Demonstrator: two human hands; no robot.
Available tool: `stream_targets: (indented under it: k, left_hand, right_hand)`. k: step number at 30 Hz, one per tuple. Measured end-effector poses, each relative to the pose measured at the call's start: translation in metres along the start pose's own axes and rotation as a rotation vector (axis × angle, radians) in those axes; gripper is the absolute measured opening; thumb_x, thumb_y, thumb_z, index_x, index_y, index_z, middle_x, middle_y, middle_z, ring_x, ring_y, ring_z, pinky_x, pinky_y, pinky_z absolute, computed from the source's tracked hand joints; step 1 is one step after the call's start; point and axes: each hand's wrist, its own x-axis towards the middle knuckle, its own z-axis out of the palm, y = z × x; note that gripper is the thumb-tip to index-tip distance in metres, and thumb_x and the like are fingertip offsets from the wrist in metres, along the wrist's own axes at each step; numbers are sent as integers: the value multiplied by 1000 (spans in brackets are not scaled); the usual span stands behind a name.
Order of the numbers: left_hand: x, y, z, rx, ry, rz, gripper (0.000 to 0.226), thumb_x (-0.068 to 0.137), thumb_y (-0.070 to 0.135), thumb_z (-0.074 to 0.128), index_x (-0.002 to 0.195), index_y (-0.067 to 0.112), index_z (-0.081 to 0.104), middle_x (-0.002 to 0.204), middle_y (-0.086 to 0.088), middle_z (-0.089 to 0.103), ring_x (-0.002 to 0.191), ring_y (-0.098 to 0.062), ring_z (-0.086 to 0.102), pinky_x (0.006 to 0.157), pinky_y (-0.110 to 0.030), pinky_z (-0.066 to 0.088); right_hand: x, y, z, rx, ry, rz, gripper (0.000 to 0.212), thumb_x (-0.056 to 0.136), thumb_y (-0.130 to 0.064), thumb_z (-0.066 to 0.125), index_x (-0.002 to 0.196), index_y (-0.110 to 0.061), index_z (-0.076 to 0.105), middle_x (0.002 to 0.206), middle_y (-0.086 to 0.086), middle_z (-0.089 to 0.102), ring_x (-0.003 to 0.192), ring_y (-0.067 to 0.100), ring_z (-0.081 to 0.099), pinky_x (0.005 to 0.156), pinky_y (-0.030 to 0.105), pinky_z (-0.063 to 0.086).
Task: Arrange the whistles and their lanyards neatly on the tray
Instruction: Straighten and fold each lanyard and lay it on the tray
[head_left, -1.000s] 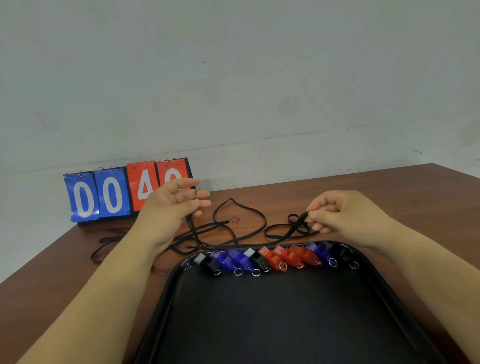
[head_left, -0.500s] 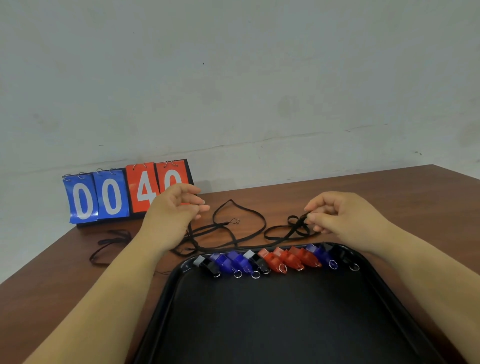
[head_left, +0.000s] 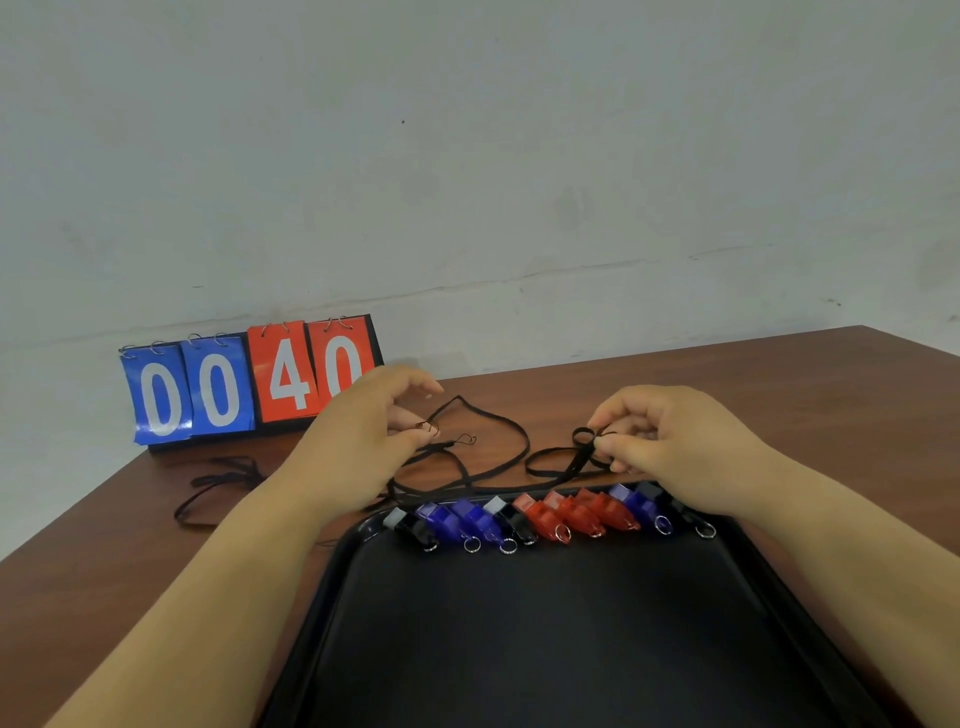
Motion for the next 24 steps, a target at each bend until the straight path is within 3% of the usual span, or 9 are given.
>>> stream_targets:
  k: [4, 8, 13, 19, 24]
  left_hand:
    - [-1, 5, 3, -53, -21, 9, 37, 92, 18, 76, 108, 47, 59, 105, 21, 69, 93, 12, 68, 89, -18, 52]
    - [-4, 17, 12, -24, -89, 80, 44, 91, 17, 76, 120, 43, 55, 107, 21, 66, 92, 7, 70, 91, -20, 56]
    - [-7, 28, 20, -16, -166, 116, 58, 91, 20, 76, 128, 49, 42, 118, 25, 59, 93, 7, 70, 95, -27, 56]
    - [-10, 35, 26, -14, -191, 158, 68, 87, 15, 80, 126, 51, 38, 123, 26, 57, 85, 8, 71, 89, -29, 60]
    - [-12, 38, 31, -41, -245, 173, 71, 85, 10, 80, 130, 47, 39, 129, 26, 55, 86, 4, 73, 88, -31, 61]
  right_hand:
    - [-2, -5, 2, -77, -11, -44, 19, 95, -23, 69, 103, -40, 68, 88, -15, 75, 76, -4, 72, 73, 22, 59]
    - [-7, -19, 4, -182, -30, -145, 25, 96, -27, 68, 111, -46, 63, 88, -24, 70, 81, -13, 65, 67, 6, 49]
    - [-12, -34, 15, -169, -44, -260, 26, 93, -26, 71, 113, -42, 65, 88, -20, 70, 84, -6, 66, 72, 11, 51]
    - [-13, -31, 29, -160, -138, -288, 26, 92, -29, 72, 114, -41, 64, 87, -17, 70, 82, 0, 66, 74, 20, 54]
    - [-14, -31, 34, -121, -123, -291, 29, 92, -27, 72, 116, -40, 61, 84, -15, 71, 77, 1, 67, 72, 19, 54]
